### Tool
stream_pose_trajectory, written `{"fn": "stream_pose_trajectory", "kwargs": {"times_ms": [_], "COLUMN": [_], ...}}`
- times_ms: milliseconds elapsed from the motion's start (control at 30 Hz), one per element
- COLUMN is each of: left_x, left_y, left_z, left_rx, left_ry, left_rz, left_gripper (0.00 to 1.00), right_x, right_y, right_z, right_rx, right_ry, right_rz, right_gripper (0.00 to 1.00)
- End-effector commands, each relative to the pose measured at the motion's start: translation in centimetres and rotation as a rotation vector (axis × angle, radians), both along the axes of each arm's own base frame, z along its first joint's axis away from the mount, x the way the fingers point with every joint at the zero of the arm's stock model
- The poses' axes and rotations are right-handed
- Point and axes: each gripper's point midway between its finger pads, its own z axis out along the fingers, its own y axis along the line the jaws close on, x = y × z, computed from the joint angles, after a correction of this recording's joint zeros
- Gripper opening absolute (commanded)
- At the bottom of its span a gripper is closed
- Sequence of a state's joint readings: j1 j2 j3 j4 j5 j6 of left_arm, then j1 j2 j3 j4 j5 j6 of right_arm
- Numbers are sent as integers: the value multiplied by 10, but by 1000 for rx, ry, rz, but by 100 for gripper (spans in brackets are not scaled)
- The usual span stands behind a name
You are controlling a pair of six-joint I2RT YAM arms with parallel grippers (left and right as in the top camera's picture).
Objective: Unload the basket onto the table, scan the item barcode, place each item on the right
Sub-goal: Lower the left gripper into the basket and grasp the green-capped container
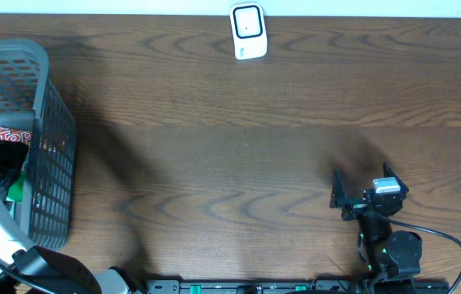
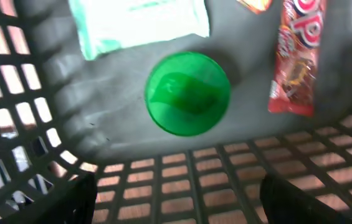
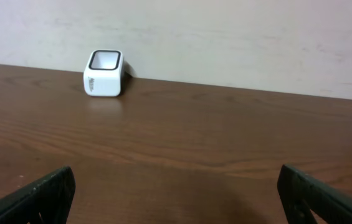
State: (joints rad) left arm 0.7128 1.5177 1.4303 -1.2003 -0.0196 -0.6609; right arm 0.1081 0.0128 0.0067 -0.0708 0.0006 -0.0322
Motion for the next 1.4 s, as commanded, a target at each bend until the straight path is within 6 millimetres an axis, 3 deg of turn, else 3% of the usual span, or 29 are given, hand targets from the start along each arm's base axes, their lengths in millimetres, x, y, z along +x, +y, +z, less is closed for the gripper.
{"fn": "stream_pose_trajectory", "kwargs": {"times_ms": [0, 267, 533, 733, 1067, 1367], "left_x": [-10, 5, 13, 8, 0, -3], "left_y": [11, 25, 33, 37, 41, 38], "left_z": [-1, -8, -48, -69, -73, -95], "left_rx": [56, 84, 19, -10, 13, -35], "left_ry": [43, 11, 94, 170, 217, 274], "left_rz": [55, 56, 53, 57, 62, 56], "left_gripper": [84, 84, 84, 84, 84, 85], "right_x": [0, 0, 0, 0, 0, 0], "right_y": [-1, -1, -1, -1, -1, -1], "right_z": [-2, -2, -2, -2, -2, -2], "right_rx": [15, 15, 15, 15, 15, 15], "right_ry": [8, 8, 8, 8, 8, 8], "right_rz": [-7, -7, -7, -7, -7, -7], "right_gripper": [99, 99, 99, 99, 99, 99]}}
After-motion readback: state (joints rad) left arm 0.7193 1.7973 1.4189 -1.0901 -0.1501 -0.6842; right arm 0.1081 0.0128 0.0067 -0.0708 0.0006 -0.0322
